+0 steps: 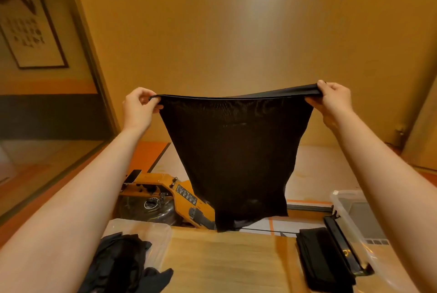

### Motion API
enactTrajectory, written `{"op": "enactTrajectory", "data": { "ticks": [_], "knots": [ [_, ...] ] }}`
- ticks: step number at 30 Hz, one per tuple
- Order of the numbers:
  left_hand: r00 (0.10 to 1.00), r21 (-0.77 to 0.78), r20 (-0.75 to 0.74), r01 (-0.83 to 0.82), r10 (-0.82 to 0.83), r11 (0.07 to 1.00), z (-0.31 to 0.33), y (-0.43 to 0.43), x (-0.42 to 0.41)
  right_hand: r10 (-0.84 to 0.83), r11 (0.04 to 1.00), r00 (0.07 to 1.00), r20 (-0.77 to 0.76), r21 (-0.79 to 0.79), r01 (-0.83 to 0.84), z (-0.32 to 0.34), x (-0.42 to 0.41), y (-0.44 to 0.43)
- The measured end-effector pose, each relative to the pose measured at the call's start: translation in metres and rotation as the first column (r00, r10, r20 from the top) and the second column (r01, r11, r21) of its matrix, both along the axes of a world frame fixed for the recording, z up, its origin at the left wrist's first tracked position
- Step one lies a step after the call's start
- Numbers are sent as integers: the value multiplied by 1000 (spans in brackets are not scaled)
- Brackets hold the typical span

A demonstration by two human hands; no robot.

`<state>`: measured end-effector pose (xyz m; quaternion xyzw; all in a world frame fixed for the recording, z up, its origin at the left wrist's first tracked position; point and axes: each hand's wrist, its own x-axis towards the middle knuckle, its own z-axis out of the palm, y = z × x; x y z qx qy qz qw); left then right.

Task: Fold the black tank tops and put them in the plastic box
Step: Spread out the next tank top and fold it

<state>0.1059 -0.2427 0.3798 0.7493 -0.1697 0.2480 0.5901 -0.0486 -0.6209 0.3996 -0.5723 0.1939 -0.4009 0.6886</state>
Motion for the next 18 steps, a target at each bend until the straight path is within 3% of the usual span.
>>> {"op": "enactTrajectory", "data": {
  "ticks": [8,18],
  "knots": [
    [997,-23,8,71,-71,997,-19,16,-32,-17,1000,1000,-21,3,17,-27,-38,23],
    [975,20,-205,91,-85,996,-160,79,-128,-50,992,985,-167,105,68,-158,-146,97]
  ]
}}
